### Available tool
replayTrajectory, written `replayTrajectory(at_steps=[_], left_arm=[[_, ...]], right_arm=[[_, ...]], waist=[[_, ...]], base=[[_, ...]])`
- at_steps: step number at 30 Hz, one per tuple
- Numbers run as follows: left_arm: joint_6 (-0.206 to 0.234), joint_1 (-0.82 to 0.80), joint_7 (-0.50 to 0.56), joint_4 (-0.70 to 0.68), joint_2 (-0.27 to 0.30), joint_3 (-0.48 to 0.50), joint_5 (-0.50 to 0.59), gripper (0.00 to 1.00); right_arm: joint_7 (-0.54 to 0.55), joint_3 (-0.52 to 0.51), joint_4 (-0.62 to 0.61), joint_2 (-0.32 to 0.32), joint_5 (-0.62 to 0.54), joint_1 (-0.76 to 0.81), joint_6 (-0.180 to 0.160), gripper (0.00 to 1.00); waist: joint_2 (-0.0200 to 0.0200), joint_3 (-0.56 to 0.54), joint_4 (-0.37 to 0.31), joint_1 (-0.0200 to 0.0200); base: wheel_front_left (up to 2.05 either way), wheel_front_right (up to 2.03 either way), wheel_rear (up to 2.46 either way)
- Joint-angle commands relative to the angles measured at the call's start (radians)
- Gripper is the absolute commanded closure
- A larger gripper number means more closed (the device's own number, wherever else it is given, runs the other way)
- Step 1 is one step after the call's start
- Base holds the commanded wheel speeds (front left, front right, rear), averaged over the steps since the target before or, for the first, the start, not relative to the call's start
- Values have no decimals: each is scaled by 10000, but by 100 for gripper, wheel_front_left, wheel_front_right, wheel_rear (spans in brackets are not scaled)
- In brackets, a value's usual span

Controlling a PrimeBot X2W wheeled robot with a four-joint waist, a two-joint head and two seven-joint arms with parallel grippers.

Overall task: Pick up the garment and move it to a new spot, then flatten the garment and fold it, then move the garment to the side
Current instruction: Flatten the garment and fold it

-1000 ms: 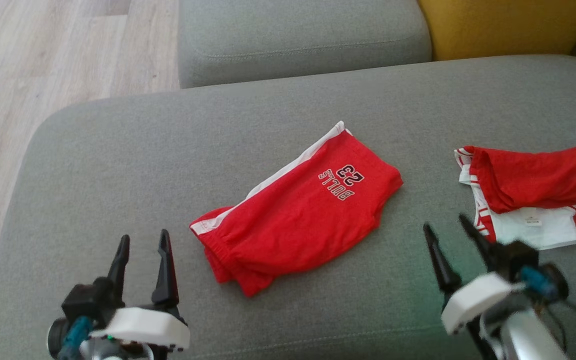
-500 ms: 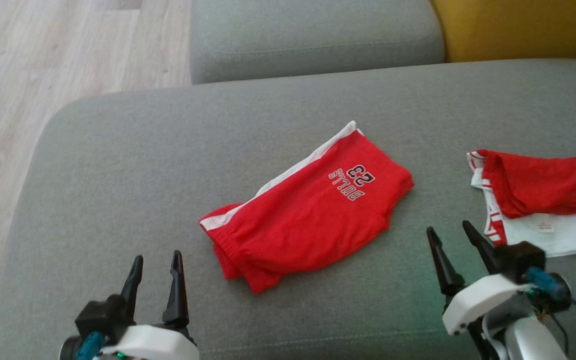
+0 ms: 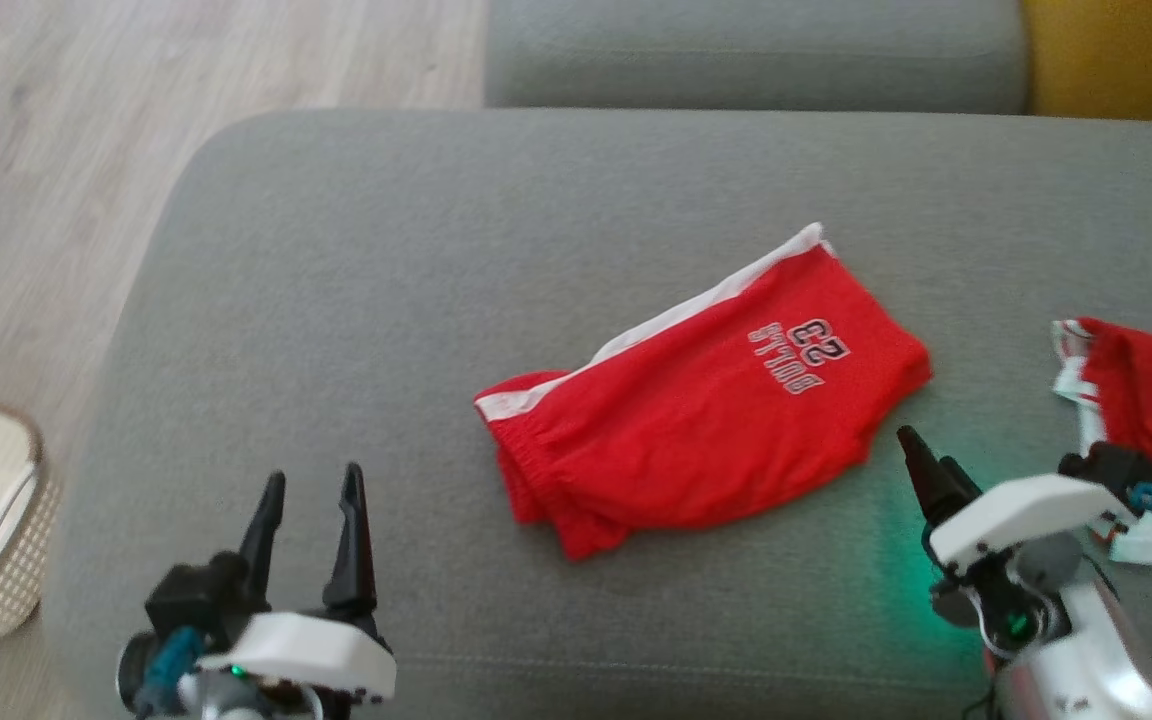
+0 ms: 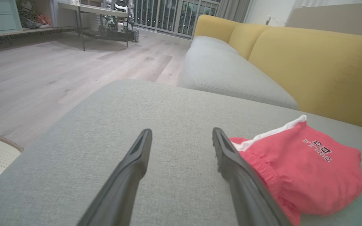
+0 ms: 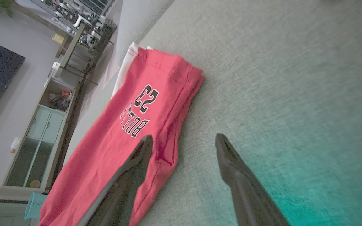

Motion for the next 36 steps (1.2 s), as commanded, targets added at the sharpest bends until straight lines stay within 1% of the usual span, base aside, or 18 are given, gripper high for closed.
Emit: replayTrajectory(at_steps=[1,4,7,13,19,24,25,26,28,31,36], left_arm=[[-2,-600,-122,-310,-35,377,-18,0],[-97,-817,-122,-342,-35,500,-30,0],[-121,-988,-122,-455,-35,553,-40,0],[-9,-1233,-122,-501,-35,453,-187,0],[25,-1359,-122,-513,-35,345,-239,0],[46,-1501,-122,-516,-35,357,-266,0],[50,-1543,-122,-544,-35,356,-211,0],[56,-1575,-122,-563,-35,353,-165,0],[78,-1628,-122,-586,-35,351,-143,0],[106,-1663,-122,-615,-35,325,-164,0],[133,-1512,-122,-566,-35,293,-161,0]], right_arm=[[16,190,-216,26,-18,-567,-2,0],[267,-132,742,27,310,-1352,-2,0],[441,-497,1605,25,243,-2029,-2,0],[683,-983,3098,-338,-360,-3089,-2,0],[828,-1229,4716,-662,-1025,-3968,-2,0],[1130,-1131,5347,-609,-1597,-4465,-2,0],[1300,-1083,5394,-543,-1671,-4526,-2,15],[1355,-1026,5419,-498,-1753,-4570,-2,100],[1277,-1054,5456,-467,-1828,-4608,-2,100],[811,-1236,5477,-416,-1782,-4690,-2,100],[-104,-1619,5257,-241,-1312,-4597,-2,100]], waist=[[0,229,261,0],[0,486,558,0],[0,748,816,0],[0,1180,1284,0],[0,1398,1535,0],[0,1509,1594,0],[0,1522,1594,0],[0,1528,1588,0],[0,1522,1567,0],[0,1461,1494,0],[0,1154,1206,0]], base=[[0,0,0],[0,0,0],[0,0,0],[0,0,0],[0,0,0],[0,0,0],[0,0,0],[0,0,0],[0,0,0],[0,0,0],[0,0,0]])
